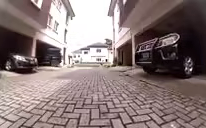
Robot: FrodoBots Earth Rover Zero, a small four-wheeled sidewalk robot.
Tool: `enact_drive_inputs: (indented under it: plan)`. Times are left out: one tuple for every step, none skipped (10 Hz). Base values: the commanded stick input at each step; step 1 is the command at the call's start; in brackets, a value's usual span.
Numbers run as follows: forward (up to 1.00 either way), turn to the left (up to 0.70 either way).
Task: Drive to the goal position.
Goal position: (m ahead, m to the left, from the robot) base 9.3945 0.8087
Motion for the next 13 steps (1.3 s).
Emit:
enact_drive_inputs:
  plan:
    - [0.50, 0.00]
    - [0.50, 0.00]
    - [0.50, 0.00]
    - [0.50, 0.00]
    - [0.50, 0.00]
    - [0.50, 0.00]
    - [0.50, 0.00]
    - [0.50, 0.00]
    - [0.50, 0.00]
    - [0.50, 0.00]
    - [0.50, 0.00]
    - [0.50, 0.00]
    - [0.50, 0.00]
